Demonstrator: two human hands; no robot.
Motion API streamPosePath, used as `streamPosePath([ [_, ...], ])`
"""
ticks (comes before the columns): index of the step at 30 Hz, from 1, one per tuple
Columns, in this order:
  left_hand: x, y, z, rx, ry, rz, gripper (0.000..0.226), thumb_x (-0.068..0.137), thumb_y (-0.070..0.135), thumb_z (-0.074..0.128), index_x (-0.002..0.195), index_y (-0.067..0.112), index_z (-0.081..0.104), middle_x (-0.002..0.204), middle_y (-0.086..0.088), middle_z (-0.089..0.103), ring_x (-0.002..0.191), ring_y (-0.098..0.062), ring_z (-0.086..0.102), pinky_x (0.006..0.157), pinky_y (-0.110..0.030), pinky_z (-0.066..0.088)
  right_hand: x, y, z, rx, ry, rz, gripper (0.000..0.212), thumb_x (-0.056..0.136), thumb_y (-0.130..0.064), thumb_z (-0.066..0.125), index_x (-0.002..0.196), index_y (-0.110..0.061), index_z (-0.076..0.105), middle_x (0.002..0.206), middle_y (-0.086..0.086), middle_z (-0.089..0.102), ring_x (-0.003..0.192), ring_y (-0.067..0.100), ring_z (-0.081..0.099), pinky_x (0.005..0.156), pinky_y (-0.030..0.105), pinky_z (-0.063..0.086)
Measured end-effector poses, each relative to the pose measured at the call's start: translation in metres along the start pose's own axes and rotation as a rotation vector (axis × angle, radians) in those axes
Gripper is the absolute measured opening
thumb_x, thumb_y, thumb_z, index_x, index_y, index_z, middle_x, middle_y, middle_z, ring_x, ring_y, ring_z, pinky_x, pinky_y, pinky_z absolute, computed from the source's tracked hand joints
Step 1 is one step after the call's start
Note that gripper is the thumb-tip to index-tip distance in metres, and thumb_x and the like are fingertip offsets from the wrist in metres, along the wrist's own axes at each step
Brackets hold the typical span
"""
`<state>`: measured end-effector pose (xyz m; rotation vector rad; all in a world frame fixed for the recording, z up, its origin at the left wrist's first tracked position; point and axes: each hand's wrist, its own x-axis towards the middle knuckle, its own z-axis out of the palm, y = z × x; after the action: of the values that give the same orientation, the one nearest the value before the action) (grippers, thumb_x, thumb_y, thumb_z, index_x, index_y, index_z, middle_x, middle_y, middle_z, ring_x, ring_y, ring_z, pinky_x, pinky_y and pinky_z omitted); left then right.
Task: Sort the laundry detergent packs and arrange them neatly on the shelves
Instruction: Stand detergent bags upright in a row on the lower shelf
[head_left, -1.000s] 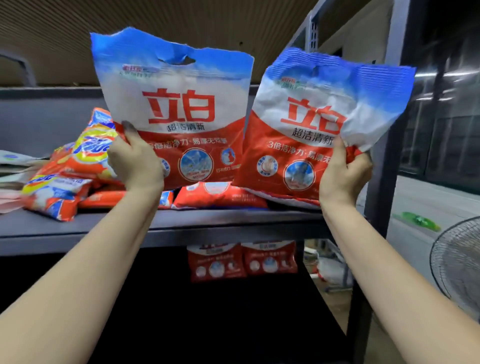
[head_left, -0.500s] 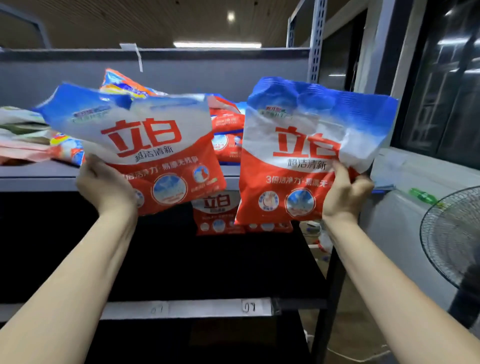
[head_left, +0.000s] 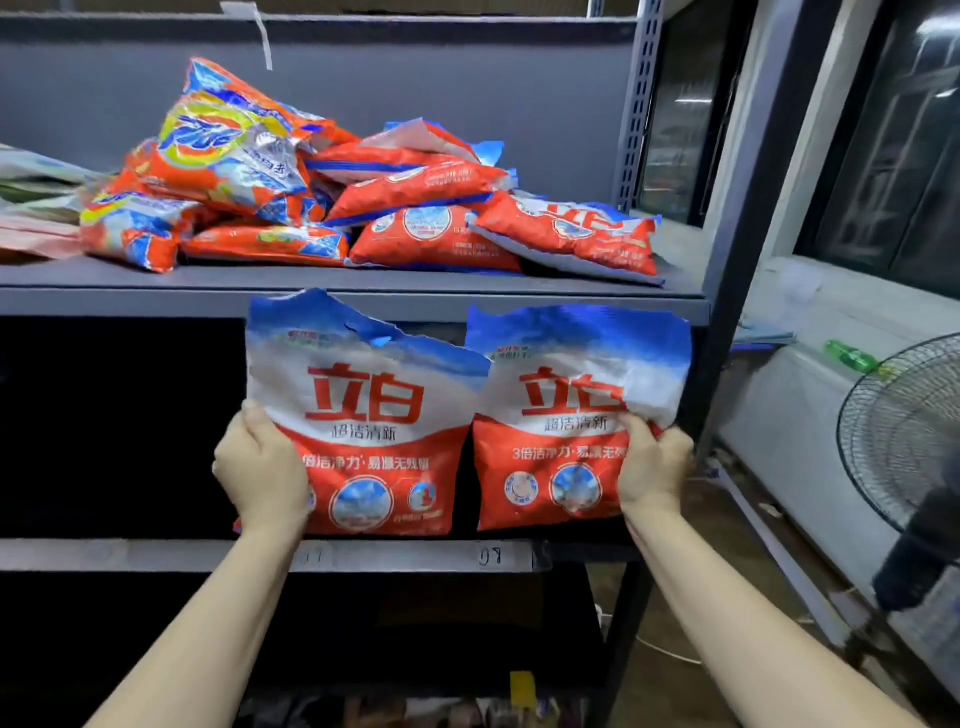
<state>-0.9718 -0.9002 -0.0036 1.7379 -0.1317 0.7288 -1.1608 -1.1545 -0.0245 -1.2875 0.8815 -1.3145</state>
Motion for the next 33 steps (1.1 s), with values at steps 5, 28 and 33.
streamPosePath([
  [5,-0.021,-0.037,0.016,0.071,-0.056,-0.089,0.049,0.103,0.025,0.027,0.083,-0.011,0.054,0.087,-0.034,0.059,0.084,-0.046,0.056,0.07,-0.042,0.039,-0.001,0.039,0.003,-0.028,-0.035,0.134,0.024,0.061,-0.035,0.067,0.073,-0.014,0.065,0.068,0.004,0.067,0.062,0.021,0.065,0.059,0.031,0.05],
  [28,0.019,-0.144,0.186,-0.375,-0.254,-0.352,0.033,0.101,0.032,0.034,0.092,0.014,0.059,0.089,-0.009,0.064,0.076,-0.025,0.062,0.066,-0.028,0.044,0.098,0.146,0.099,0.174,-0.039,0.229,0.007,0.07,-0.019,0.064,0.077,-0.018,0.064,0.076,0.006,0.074,0.07,0.026,0.072,0.068,0.043,0.058],
  [33,0.028,-0.145,0.236,-0.332,-0.195,-0.332,0.042,0.102,0.031,0.033,0.106,0.001,0.063,0.091,-0.01,0.059,0.077,-0.02,0.052,0.07,-0.03,0.038,0.138,0.164,0.113,0.174,0.029,0.209,0.016,0.064,-0.029,0.063,0.077,-0.022,0.058,0.077,0.005,0.072,0.073,0.029,0.071,0.072,0.053,0.058],
])
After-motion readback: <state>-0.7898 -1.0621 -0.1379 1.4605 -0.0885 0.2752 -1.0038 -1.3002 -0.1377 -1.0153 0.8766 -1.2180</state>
